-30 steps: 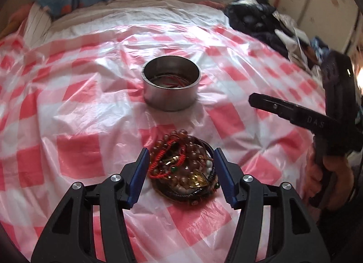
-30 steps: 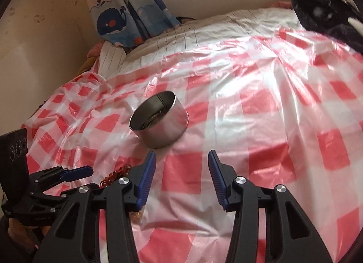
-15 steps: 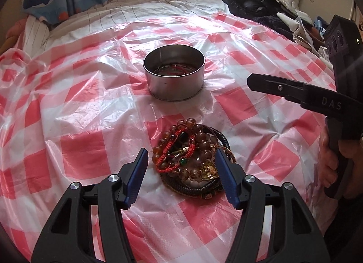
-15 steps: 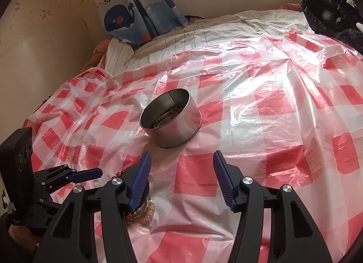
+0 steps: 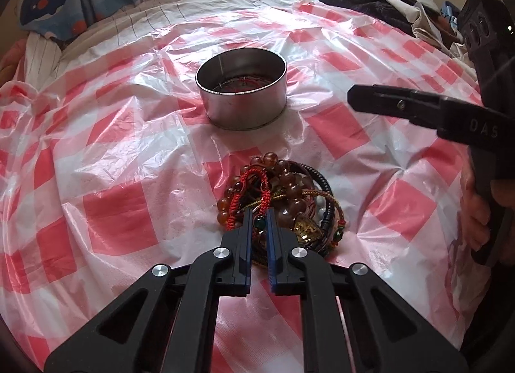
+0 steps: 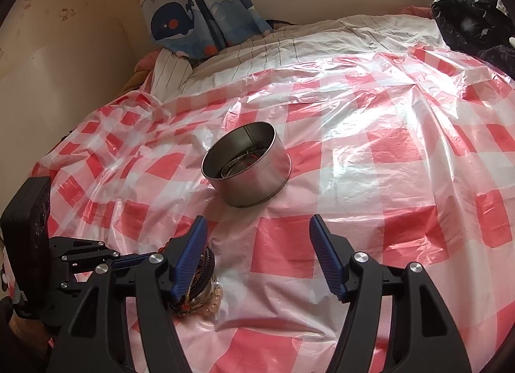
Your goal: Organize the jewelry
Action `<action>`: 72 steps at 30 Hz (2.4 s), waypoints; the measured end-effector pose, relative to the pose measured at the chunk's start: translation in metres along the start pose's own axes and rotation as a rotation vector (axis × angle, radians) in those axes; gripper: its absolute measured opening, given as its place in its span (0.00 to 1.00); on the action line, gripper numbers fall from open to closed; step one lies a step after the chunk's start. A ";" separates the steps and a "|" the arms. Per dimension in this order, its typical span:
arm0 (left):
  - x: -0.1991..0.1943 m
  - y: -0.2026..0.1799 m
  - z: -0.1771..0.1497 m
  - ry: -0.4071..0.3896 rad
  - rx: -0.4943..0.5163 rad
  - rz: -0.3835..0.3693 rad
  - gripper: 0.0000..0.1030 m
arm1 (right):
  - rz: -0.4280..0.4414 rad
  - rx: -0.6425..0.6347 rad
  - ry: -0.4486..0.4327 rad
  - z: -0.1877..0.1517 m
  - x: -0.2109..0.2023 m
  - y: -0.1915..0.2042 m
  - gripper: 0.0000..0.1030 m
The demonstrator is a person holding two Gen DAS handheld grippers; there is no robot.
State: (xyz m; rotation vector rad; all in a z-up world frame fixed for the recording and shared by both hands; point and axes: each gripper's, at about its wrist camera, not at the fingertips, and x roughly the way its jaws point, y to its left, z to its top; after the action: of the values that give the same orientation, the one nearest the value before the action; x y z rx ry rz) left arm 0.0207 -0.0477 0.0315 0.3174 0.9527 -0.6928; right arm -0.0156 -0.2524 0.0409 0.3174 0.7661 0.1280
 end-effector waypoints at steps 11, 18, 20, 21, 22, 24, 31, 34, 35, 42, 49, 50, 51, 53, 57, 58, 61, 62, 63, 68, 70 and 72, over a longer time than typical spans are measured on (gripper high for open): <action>-0.028 0.045 0.007 -0.128 -0.228 -0.086 0.07 | 0.104 -0.101 0.136 -0.011 0.019 0.024 0.62; -0.026 0.046 0.008 -0.133 -0.238 -0.078 0.07 | 0.167 -0.200 0.287 -0.040 0.020 0.041 0.58; -0.027 0.045 0.008 -0.136 -0.232 -0.080 0.07 | 0.171 -0.199 0.301 -0.044 0.024 0.042 0.47; -0.027 0.044 0.007 -0.136 -0.231 -0.082 0.07 | 0.168 -0.200 0.306 -0.045 0.026 0.043 0.42; -0.027 0.044 0.008 -0.136 -0.231 -0.081 0.07 | 0.169 -0.201 0.311 -0.046 0.027 0.044 0.30; -0.027 0.044 0.008 -0.136 -0.233 -0.081 0.07 | 0.183 -0.193 0.316 -0.047 0.029 0.044 0.12; -0.027 0.046 0.009 -0.138 -0.243 -0.081 0.07 | 0.340 -0.108 0.212 -0.030 0.005 0.038 0.06; -0.027 0.047 0.009 -0.140 -0.245 -0.080 0.07 | 0.459 -0.055 0.129 -0.020 -0.014 0.031 0.06; -0.027 0.048 0.008 -0.140 -0.246 -0.081 0.07 | 0.495 -0.047 0.103 -0.016 -0.020 0.031 0.06; -0.026 0.047 0.008 -0.137 -0.245 -0.083 0.07 | 0.571 0.031 0.014 -0.003 -0.036 0.017 0.06; -0.026 0.041 0.009 -0.146 -0.234 -0.086 0.07 | 0.451 0.021 0.025 -0.002 -0.030 0.015 0.06; -0.026 0.040 0.009 -0.148 -0.232 -0.085 0.07 | 0.424 0.014 0.028 -0.003 -0.028 0.016 0.06; -0.026 0.039 0.009 -0.151 -0.228 -0.083 0.07 | 0.407 0.009 0.030 -0.004 -0.027 0.015 0.06; -0.027 0.037 0.009 -0.156 -0.223 -0.079 0.07 | 0.357 -0.013 0.023 -0.006 -0.027 0.016 0.06; -0.026 0.032 0.011 -0.155 -0.199 -0.054 0.07 | 0.289 -0.057 -0.007 -0.009 -0.029 0.019 0.06; -0.025 0.030 0.011 -0.154 -0.195 -0.052 0.07 | 0.280 -0.064 -0.015 -0.009 -0.030 0.020 0.06; -0.025 0.026 0.011 -0.155 -0.173 -0.028 0.07 | 0.269 -0.065 -0.024 -0.009 -0.029 0.019 0.06; -0.025 0.026 0.011 -0.155 -0.170 -0.027 0.07 | 0.266 -0.063 -0.023 -0.009 -0.028 0.018 0.06; -0.025 0.025 0.011 -0.156 -0.167 -0.024 0.07 | 0.263 -0.061 -0.024 -0.009 -0.027 0.018 0.06; -0.027 0.018 0.013 -0.166 -0.134 0.007 0.07 | 0.252 -0.064 -0.029 -0.008 -0.027 0.020 0.06; -0.029 0.017 0.014 -0.173 -0.128 0.008 0.07 | 0.244 -0.064 -0.036 -0.007 -0.027 0.020 0.06; -0.030 0.016 0.014 -0.180 -0.126 0.008 0.07 | 0.244 -0.061 -0.040 -0.007 -0.027 0.019 0.06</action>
State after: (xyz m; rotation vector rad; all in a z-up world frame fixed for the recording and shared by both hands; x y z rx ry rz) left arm 0.0288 -0.0310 0.0635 0.1444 0.8191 -0.6398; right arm -0.0399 -0.2390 0.0604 0.3537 0.6802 0.3732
